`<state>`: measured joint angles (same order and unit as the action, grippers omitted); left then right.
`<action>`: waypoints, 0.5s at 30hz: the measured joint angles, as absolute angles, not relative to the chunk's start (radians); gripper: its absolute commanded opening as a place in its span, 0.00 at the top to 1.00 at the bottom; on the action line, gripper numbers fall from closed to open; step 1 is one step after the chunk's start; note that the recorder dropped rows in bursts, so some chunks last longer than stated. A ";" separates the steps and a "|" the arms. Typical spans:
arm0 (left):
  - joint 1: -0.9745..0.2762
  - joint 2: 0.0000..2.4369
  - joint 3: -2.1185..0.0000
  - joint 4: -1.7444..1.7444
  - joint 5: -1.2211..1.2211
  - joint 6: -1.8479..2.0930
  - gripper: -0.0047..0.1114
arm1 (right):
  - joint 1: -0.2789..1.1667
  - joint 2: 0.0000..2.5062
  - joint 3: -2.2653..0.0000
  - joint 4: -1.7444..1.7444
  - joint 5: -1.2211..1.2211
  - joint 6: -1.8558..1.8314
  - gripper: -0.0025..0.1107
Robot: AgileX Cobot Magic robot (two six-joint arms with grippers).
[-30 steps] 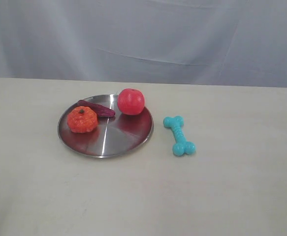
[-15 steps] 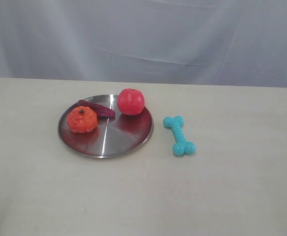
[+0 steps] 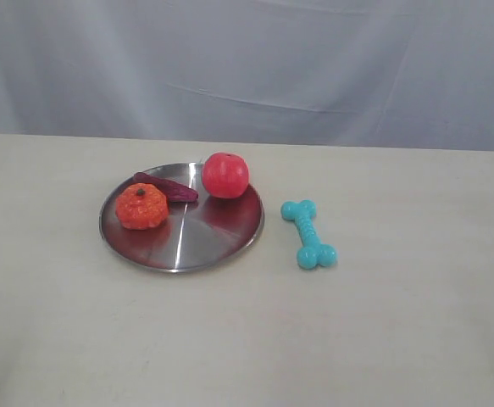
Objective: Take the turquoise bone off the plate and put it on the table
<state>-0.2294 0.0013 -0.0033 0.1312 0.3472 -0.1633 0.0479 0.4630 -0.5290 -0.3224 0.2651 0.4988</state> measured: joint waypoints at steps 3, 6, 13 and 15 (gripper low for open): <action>-0.229 0.001 -0.003 0.131 0.347 -0.163 0.96 | -0.021 0.402 -0.442 -0.312 0.236 0.499 0.98; -0.229 0.001 -0.003 0.131 0.347 -0.163 0.96 | -0.074 0.346 -0.360 -0.309 0.226 0.499 0.98; -0.229 0.001 -0.003 0.131 0.347 -0.163 0.96 | -0.093 0.296 -0.243 -0.309 0.200 0.499 0.98; -0.229 0.001 -0.003 0.131 0.347 -0.163 0.96 | -0.093 0.289 -0.209 -0.309 0.158 0.499 0.98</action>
